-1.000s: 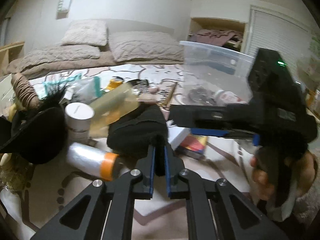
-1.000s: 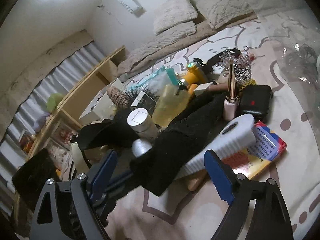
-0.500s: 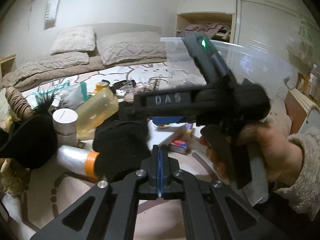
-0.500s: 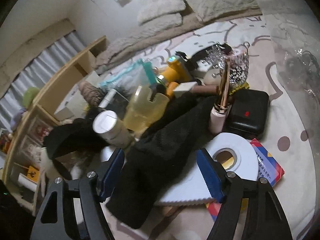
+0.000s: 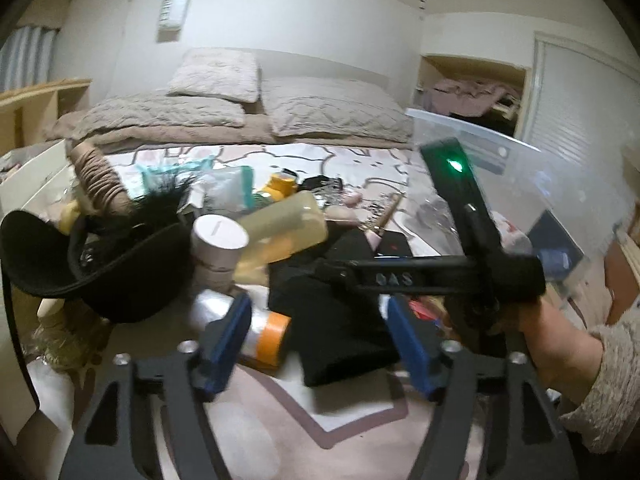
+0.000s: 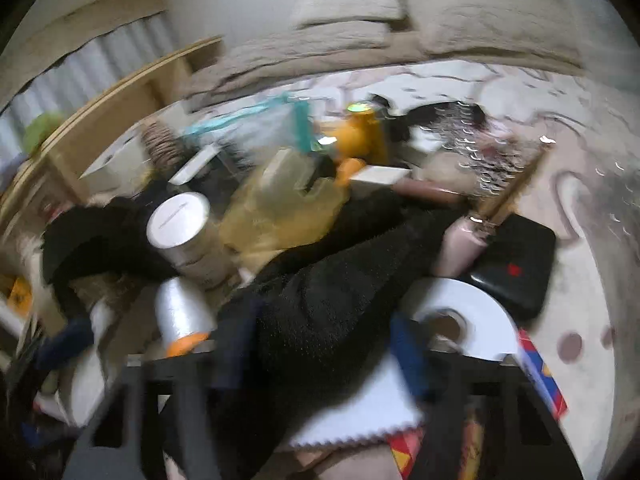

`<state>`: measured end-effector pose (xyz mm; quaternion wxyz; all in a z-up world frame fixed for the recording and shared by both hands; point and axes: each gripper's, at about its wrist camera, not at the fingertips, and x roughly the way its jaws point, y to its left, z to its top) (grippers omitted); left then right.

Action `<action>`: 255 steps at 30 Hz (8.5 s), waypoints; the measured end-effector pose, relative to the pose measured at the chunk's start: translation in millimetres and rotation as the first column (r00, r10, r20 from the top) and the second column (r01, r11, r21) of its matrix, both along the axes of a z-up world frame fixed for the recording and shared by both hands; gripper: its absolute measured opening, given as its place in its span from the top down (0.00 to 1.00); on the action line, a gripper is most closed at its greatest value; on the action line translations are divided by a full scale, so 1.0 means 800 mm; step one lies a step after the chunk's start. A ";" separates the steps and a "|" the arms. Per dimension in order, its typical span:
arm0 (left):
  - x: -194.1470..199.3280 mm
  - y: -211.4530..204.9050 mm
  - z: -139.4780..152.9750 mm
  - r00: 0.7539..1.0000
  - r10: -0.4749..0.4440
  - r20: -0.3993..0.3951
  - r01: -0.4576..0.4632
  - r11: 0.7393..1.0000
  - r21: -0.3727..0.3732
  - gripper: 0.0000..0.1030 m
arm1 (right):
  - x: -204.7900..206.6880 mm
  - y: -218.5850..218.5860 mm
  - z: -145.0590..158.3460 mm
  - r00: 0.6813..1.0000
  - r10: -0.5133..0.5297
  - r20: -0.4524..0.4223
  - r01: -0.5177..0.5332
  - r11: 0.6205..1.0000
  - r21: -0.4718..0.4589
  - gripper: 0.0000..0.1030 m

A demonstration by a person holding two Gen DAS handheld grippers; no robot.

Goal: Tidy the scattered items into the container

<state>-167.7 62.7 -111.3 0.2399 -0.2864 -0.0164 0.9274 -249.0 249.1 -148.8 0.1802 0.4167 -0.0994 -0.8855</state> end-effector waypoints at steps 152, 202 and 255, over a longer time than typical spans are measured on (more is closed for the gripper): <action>0.029 -0.083 -0.010 0.975 0.055 0.214 -0.115 0.954 0.276 0.03 | 0.160 0.073 0.056 0.995 -0.019 -0.101 -0.041 0.828 -0.559 0.57; 0.002 -0.113 0.130 0.995 0.080 0.054 -0.081 0.997 0.014 0.95 | 0.158 0.094 0.035 0.999 -0.028 -0.026 0.004 0.753 -0.658 0.57; 0.238 0.027 0.012 0.778 -0.344 -0.526 -0.312 0.515 -0.798 0.91 | 0.207 0.038 0.112 0.969 0.086 -0.232 -0.175 0.901 -0.396 0.57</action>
